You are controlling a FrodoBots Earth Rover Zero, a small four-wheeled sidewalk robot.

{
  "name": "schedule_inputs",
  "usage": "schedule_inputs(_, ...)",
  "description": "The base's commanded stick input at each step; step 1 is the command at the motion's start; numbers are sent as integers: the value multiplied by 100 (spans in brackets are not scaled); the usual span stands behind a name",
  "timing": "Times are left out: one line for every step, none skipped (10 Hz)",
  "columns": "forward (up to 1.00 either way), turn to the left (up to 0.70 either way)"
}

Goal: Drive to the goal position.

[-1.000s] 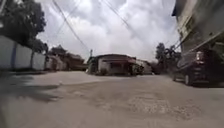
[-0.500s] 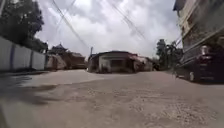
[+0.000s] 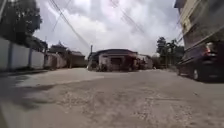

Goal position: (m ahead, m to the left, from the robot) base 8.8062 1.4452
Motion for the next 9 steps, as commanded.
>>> schedule_inputs(50,1)
schedule_inputs(50,1)
schedule_inputs(50,1)
schedule_inputs(50,1)
schedule_inputs(50,1)
schedule_inputs(50,1)
schedule_inputs(50,1)
schedule_inputs(50,1)
schedule_inputs(50,1)
